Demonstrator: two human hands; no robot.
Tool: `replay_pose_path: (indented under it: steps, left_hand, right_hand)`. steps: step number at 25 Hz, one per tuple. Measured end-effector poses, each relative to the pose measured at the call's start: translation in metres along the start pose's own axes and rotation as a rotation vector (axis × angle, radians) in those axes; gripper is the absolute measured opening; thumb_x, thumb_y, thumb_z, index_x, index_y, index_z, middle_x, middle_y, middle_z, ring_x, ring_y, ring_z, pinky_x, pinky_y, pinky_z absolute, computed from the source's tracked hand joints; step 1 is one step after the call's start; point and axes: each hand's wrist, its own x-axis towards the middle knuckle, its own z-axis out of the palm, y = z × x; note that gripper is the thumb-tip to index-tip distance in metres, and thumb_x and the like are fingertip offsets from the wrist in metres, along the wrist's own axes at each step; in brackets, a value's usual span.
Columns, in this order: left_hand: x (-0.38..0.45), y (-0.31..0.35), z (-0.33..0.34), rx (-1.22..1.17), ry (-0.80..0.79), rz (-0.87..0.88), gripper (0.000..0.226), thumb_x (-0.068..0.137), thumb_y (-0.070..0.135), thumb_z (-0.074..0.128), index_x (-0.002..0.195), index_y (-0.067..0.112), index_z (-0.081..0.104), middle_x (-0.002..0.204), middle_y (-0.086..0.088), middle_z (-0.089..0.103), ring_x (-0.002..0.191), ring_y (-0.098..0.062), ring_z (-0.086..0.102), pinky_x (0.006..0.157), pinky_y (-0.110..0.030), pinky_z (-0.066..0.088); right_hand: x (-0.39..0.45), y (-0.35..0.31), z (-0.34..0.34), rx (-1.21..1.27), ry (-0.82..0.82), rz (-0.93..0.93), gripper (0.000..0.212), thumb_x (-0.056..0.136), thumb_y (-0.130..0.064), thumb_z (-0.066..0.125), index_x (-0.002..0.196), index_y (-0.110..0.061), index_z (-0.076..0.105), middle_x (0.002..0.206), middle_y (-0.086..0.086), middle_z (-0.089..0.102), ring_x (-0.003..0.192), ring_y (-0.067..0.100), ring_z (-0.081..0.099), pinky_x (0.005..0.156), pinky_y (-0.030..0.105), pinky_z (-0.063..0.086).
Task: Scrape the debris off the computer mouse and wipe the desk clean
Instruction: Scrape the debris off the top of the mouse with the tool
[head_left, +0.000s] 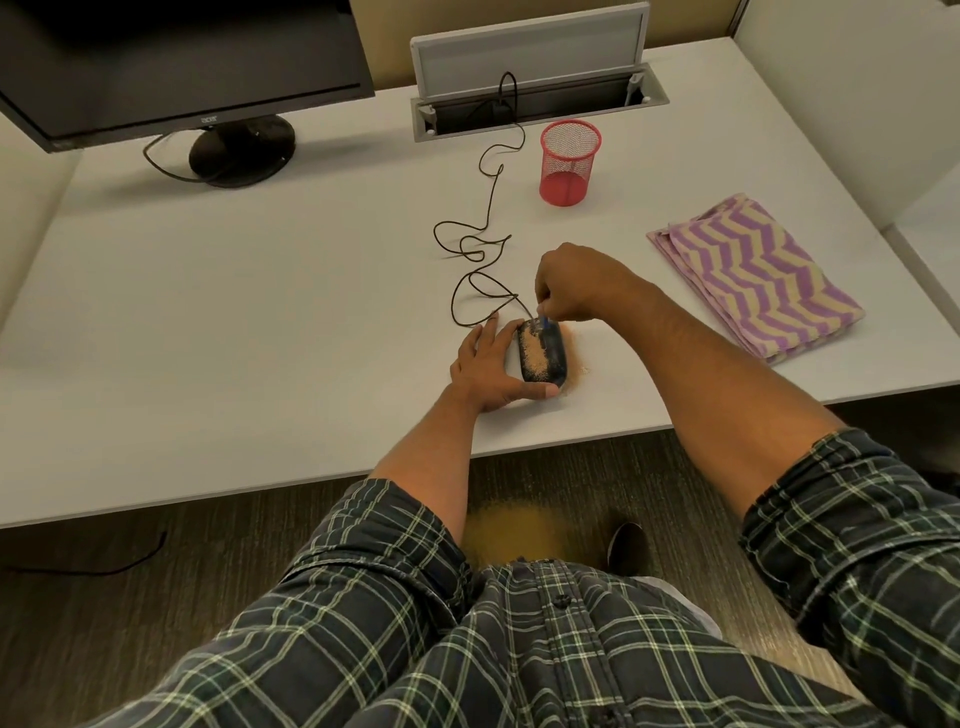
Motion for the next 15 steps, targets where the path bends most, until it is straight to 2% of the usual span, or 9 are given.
replay_pose_path:
  steps: [2, 6, 8, 10, 13, 15]
  left_hand:
    - [0.0, 0.0, -0.001, 0.006, -0.002, 0.0, 0.12, 0.066, 0.072, 0.077, 0.158, 0.044, 0.004, 0.167, 0.01, -0.014, 0.153, -0.019, -0.014, 0.121, -0.055, 0.005]
    - [0.002, -0.001, 0.001, 0.014, -0.006, 0.0, 0.121, 0.066, 0.074, 0.076, 0.158, 0.044, 0.004, 0.167, 0.01, -0.014, 0.153, -0.02, -0.014, 0.121, -0.055, 0.005]
    - [0.003, -0.001, 0.0, 0.016, -0.005, -0.005, 0.121, 0.065, 0.074, 0.076, 0.157, 0.044, 0.004, 0.167, 0.01, -0.014, 0.153, -0.02, -0.014, 0.121, -0.055, 0.005]
    - [0.003, -0.001, 0.001, 0.014, -0.006, -0.003, 0.121, 0.065, 0.074, 0.076, 0.157, 0.045, 0.004, 0.167, 0.01, -0.014, 0.153, -0.02, -0.014, 0.121, -0.055, 0.006]
    - [0.003, -0.002, 0.002, 0.001, -0.001, 0.004, 0.12, 0.065, 0.074, 0.077, 0.157, 0.045, 0.005, 0.167, 0.01, -0.013, 0.153, -0.019, -0.014, 0.121, -0.054, 0.005]
    - [0.003, -0.003, 0.001, 0.006, -0.002, 0.002, 0.121, 0.064, 0.075, 0.076, 0.157, 0.044, 0.005, 0.167, 0.01, -0.013, 0.153, -0.02, -0.014, 0.122, -0.055, 0.005]
  right_hand:
    - [-0.001, 0.001, 0.001, 0.023, -0.045, -0.011, 0.022, 0.082, -0.02, 0.077, 0.101, -0.01, 0.077, 0.098, 0.007, 0.074, 0.081, 0.019, 0.063, 0.068, 0.029, 0.047]
    - [-0.001, 0.005, -0.003, 0.08, 0.05, 0.026, 0.019, 0.083, -0.021, 0.076, 0.1, -0.012, 0.078, 0.099, 0.008, 0.074, 0.078, 0.02, 0.062, 0.064, 0.028, 0.046]
    - [-0.001, 0.005, -0.003, 0.126, -0.019, 0.004, 0.02, 0.083, -0.021, 0.076, 0.1, -0.01, 0.078, 0.099, 0.006, 0.074, 0.076, 0.017, 0.062, 0.059, 0.023, 0.043]
    - [-0.002, 0.006, -0.001, 0.123, -0.049, -0.002, 0.021, 0.084, -0.021, 0.076, 0.101, -0.009, 0.078, 0.099, 0.007, 0.074, 0.077, 0.017, 0.062, 0.059, 0.023, 0.043]
    - [-0.002, 0.009, 0.0, 0.101, 0.107, 0.043, 0.019, 0.086, -0.021, 0.073, 0.101, -0.011, 0.078, 0.1, 0.009, 0.074, 0.081, 0.022, 0.063, 0.066, 0.029, 0.045]
    - [0.0, 0.011, 0.0, 0.166, 0.105, 0.023, 0.019, 0.086, -0.022, 0.074, 0.101, -0.011, 0.079, 0.1, 0.006, 0.074, 0.083, 0.019, 0.062, 0.065, 0.026, 0.043]
